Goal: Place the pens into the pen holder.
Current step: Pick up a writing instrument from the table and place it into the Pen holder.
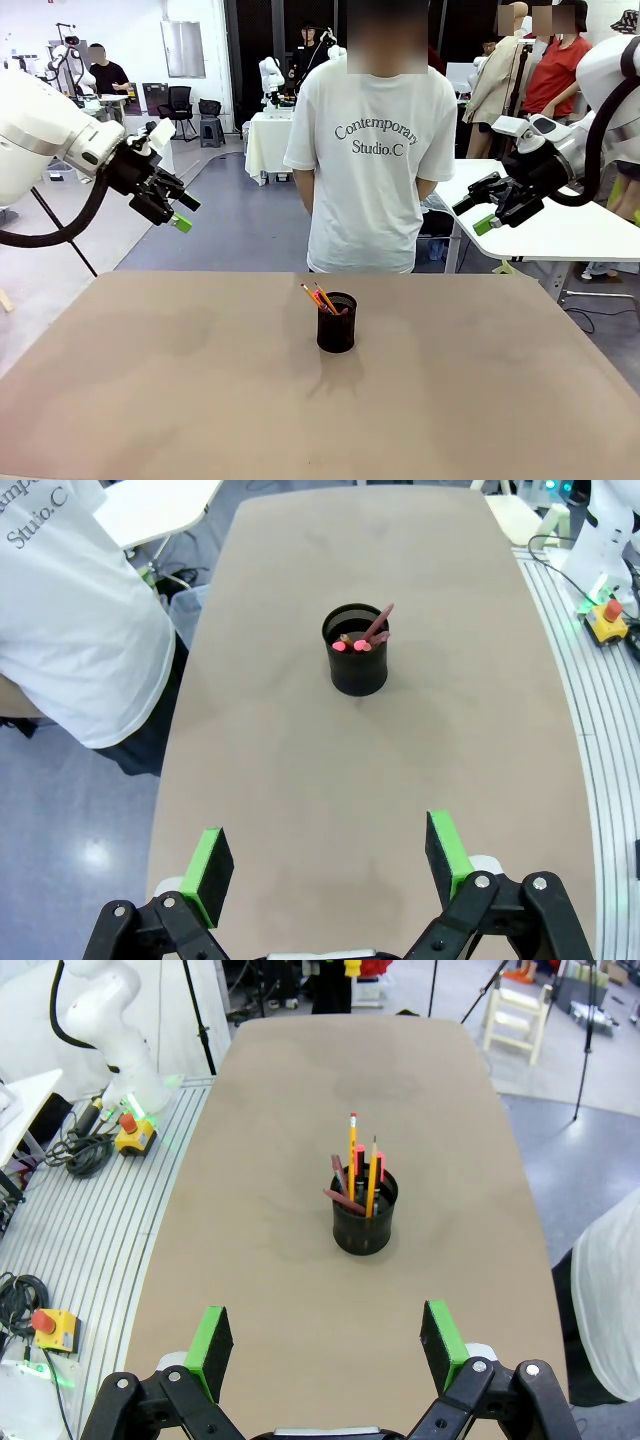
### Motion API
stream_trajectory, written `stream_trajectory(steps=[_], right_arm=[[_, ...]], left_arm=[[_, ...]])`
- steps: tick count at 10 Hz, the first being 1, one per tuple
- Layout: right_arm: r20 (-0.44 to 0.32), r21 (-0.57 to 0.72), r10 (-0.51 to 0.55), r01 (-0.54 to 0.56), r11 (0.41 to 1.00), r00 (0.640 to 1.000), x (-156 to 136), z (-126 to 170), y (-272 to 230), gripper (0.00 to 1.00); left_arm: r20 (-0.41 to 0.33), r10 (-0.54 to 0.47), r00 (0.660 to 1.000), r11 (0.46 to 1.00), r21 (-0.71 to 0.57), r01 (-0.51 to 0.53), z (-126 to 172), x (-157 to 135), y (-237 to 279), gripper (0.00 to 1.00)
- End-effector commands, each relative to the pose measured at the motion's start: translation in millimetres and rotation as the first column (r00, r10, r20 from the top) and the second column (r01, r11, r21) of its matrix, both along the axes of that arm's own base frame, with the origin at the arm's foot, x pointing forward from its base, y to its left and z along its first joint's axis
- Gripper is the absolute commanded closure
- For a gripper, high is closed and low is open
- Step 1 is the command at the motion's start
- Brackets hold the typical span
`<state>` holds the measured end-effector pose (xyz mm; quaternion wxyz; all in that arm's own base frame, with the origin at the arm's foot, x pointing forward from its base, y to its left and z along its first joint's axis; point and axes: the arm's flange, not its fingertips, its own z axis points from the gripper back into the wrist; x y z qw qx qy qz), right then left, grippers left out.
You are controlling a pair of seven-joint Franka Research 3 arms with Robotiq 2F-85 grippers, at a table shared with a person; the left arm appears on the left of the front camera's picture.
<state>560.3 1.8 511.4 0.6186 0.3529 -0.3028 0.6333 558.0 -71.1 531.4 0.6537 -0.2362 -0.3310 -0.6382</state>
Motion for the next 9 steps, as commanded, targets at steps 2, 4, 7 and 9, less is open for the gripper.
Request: stream_trajectory(steps=[2, 4, 7, 9], right_arm=[[-0.015, -0.002, -0.004, 0.004, 1.000, 1.000, -0.2, 4.6, 2.3, 0.00], [-0.015, -0.002, -0.004, 0.004, 1.000, 1.000, -0.2, 4.6, 2.3, 0.00], [-0.015, -0.002, -0.004, 0.004, 1.000, 1.000, -0.2, 4.6, 2.3, 0.00], [-0.015, -0.002, -0.004, 0.004, 1.000, 1.000, -0.2, 4.6, 2.3, 0.00]], left_arm=[[-0.006, -0.004, 1.000, 1.000, 0.004, 0.004, 1.7, 0.5, 2.3, 0.00], [-0.006, -0.004, 1.000, 1.000, 0.004, 0.004, 1.7, 0.5, 2.3, 0.00], [-0.006, -0.004, 1.000, 1.000, 0.004, 0.004, 1.7, 0.5, 2.3, 0.00], [-0.006, -0.004, 1.000, 1.000, 0.004, 0.004, 1.7, 0.5, 2.3, 0.00]])
